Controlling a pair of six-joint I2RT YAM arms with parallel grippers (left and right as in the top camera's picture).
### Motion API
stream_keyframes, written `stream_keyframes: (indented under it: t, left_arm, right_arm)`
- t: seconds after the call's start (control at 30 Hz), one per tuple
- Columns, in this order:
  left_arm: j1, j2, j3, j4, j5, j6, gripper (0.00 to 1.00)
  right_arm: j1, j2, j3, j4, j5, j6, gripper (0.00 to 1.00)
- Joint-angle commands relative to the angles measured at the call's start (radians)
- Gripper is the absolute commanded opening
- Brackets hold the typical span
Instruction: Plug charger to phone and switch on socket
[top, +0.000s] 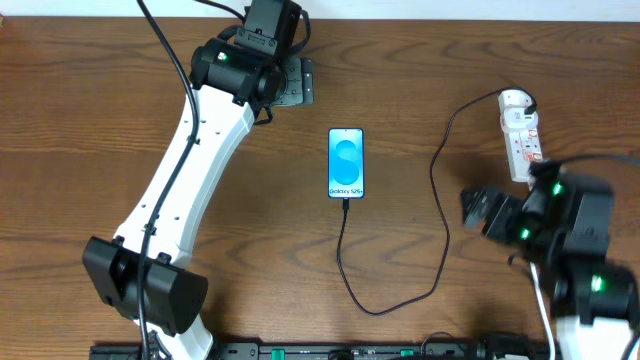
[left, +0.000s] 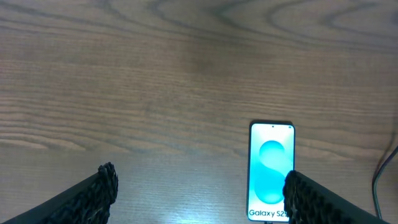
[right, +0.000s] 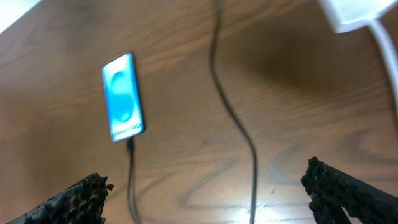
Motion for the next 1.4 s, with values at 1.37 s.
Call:
stream_keyframes:
  t: [1.37]
  left_arm:
    - [0.004, 0.005, -0.001, -0.003, -0.020, -0.001, 0.87]
  right_arm:
    - [0.106, -0.238, -0.074, -0.023, 0.043, -0.225, 0.99]
